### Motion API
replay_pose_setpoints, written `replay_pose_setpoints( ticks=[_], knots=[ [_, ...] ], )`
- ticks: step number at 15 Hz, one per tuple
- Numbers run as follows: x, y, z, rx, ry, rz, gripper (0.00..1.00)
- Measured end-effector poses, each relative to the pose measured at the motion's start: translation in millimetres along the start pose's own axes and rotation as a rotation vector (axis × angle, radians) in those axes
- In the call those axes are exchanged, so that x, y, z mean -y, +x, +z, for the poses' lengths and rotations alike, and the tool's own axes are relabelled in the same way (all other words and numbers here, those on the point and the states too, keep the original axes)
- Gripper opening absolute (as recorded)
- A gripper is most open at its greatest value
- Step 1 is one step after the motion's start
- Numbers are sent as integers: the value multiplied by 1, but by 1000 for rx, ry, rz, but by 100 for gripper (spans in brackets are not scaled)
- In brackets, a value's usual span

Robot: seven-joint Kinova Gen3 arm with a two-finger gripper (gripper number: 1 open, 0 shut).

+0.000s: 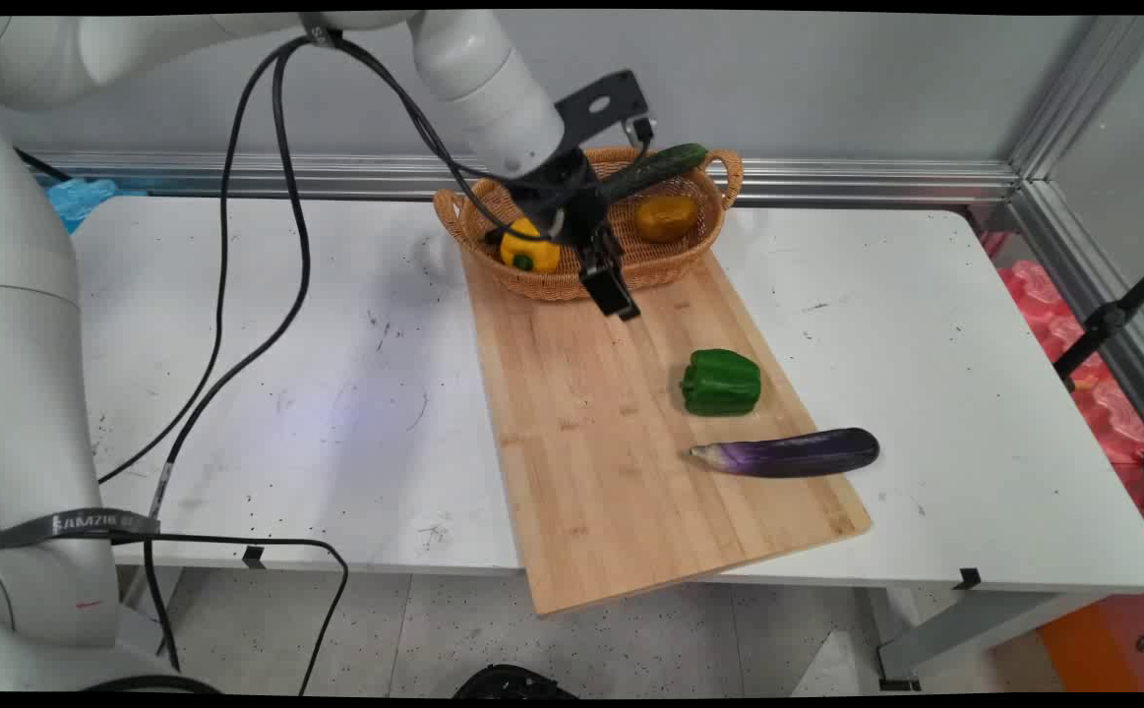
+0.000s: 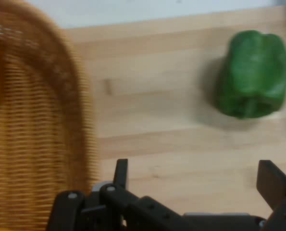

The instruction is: Pick up the potato from the vegetable basket

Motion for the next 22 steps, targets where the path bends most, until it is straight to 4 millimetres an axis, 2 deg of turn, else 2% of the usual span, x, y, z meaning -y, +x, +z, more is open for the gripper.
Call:
replay_pose_setpoints(
  ticks=[6,12,17,22],
  knots=[
    [47,18,2,-38,83,16,100],
    [92,41,17,-88,147,37,100],
    [119,49,46,-103,148,81,100],
    [140,49,77,-109,141,115,100]
  ],
)
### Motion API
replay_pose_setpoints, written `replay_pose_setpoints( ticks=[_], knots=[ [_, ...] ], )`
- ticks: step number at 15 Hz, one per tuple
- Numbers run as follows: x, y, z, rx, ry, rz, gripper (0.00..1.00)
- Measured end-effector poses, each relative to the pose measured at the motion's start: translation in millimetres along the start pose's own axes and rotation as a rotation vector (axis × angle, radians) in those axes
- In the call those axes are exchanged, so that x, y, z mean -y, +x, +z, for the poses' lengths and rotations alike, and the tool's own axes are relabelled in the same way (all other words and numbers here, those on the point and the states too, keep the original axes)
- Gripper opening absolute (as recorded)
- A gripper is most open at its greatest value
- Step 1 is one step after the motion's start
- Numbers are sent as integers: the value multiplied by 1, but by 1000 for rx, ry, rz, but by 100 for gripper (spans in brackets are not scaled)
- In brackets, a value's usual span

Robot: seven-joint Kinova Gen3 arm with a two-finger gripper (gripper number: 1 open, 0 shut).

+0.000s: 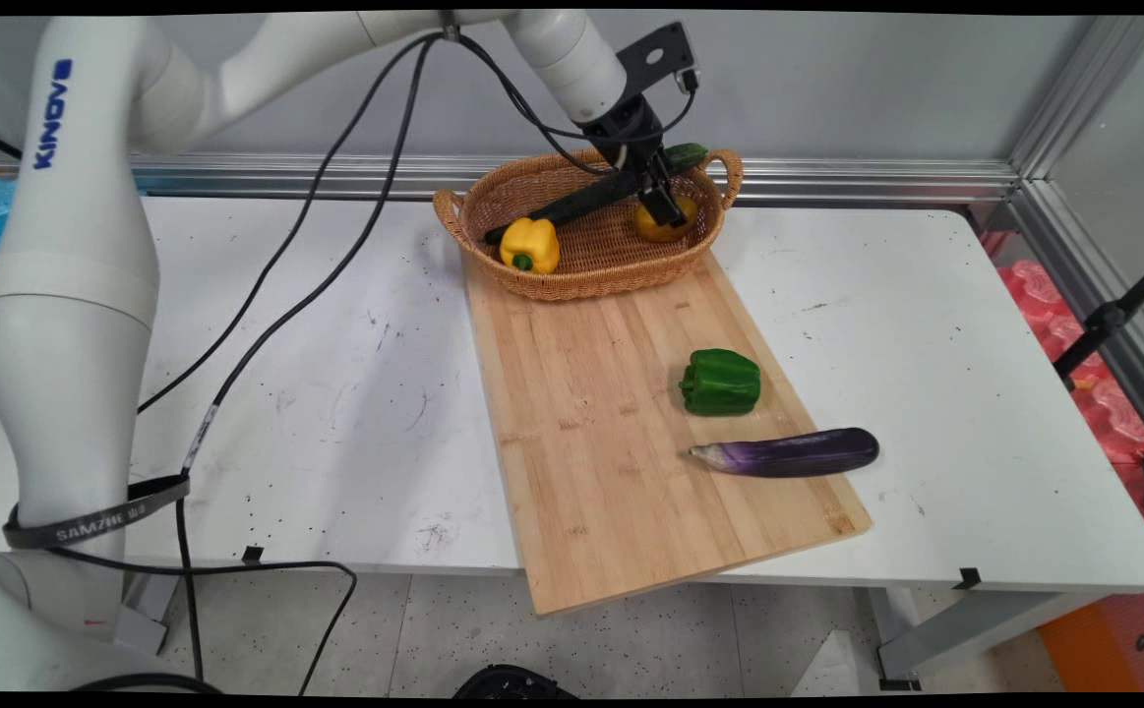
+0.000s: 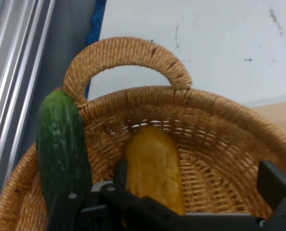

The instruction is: Pick up the potato from the vegetable basket, then place the picked object on the cutting board

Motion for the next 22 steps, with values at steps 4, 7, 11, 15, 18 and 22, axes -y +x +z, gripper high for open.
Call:
replay_pose_setpoints(
  ticks=[4,7,11,15,18,22],
  knots=[
    [12,-7,21,-2,6,13,100],
    [17,-13,34,-4,4,17,100],
    [21,-19,47,-6,1,21,100],
    [24,-24,58,-7,0,23,100],
    [25,-28,64,-10,-3,23,0],
    [22,-29,69,-15,-16,22,0]
  ],
)
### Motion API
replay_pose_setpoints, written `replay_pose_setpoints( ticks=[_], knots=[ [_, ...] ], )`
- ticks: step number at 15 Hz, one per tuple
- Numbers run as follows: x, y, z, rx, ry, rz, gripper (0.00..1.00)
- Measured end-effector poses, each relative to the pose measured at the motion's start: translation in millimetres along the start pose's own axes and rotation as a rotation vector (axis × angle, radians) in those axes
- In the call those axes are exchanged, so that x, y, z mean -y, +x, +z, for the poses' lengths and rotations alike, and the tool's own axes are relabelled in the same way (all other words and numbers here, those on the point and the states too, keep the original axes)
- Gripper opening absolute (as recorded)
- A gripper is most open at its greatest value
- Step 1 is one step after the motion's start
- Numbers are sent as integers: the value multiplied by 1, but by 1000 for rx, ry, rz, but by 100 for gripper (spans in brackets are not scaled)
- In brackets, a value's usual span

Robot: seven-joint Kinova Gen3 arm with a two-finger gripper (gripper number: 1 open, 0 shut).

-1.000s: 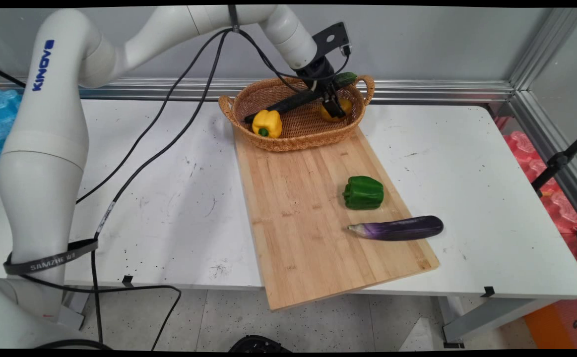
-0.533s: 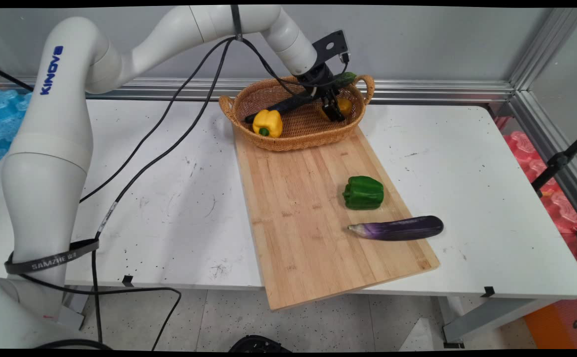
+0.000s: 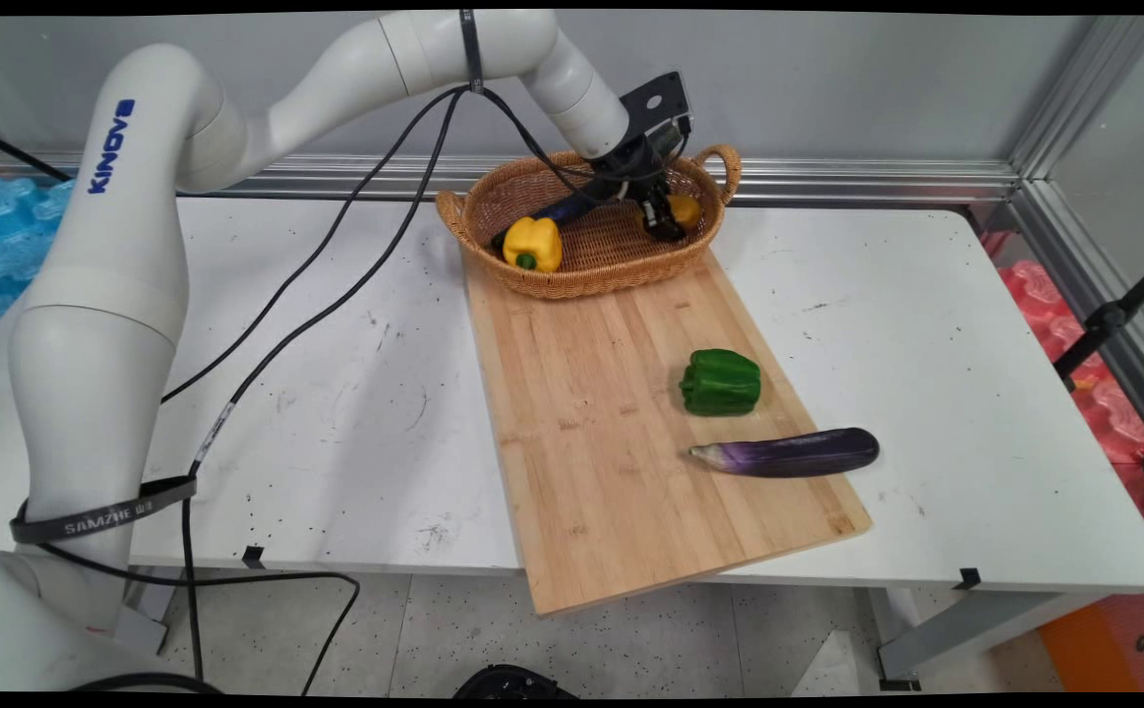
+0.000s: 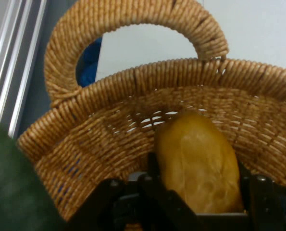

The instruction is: Place the picked object on the cutting board

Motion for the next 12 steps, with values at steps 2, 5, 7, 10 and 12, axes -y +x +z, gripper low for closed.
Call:
replay_pose_setpoints(
  ticks=[2,5,7,10,12],
  knots=[
    [-1,0,0,-4,-5,-5,0],
    [-4,6,-4,-16,-6,-17,0],
    [-5,14,-13,-25,-2,-27,0],
    [-9,27,-29,-33,8,-38,0],
    [-14,39,-45,-38,15,-45,0]
  ],
)
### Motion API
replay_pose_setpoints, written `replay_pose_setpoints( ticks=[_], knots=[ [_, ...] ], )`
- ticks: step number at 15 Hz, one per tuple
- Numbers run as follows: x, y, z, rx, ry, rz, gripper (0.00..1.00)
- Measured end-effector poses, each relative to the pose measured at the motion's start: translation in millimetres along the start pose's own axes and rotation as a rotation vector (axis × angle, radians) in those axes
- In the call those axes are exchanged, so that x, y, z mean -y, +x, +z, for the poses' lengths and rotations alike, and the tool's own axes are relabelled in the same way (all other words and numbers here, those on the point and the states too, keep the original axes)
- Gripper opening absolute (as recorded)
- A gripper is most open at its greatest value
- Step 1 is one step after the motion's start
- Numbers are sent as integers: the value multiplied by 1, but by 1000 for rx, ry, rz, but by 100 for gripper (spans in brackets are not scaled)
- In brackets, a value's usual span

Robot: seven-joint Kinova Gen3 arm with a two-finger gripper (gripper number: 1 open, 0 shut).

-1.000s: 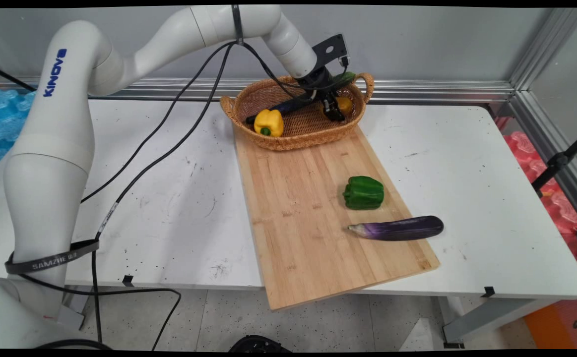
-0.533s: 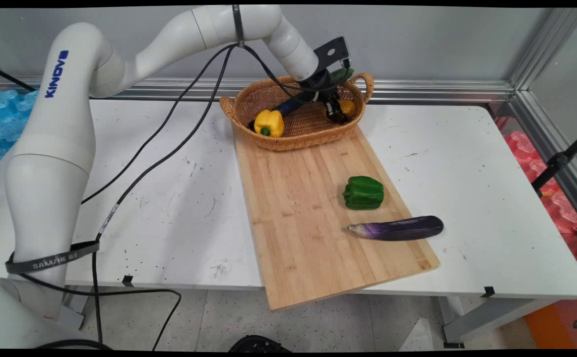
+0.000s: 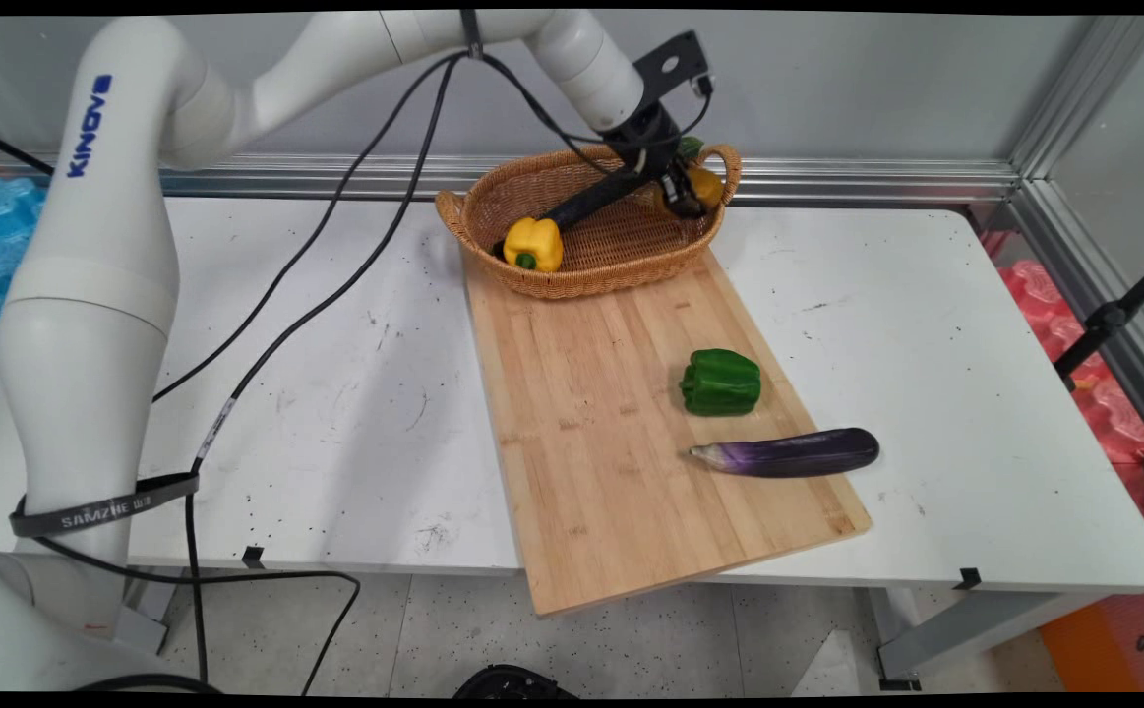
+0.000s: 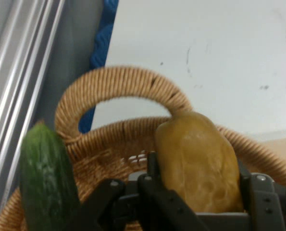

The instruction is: Place the picked object on the cutting board

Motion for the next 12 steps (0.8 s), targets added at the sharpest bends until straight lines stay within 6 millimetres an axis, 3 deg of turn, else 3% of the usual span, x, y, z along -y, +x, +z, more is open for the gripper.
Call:
replay_pose_setpoints(
  ticks=[7,12],
  knots=[
    [-46,47,-63,-8,-52,-71,0],
    [-90,52,-97,19,-127,-101,0]
  ],
)
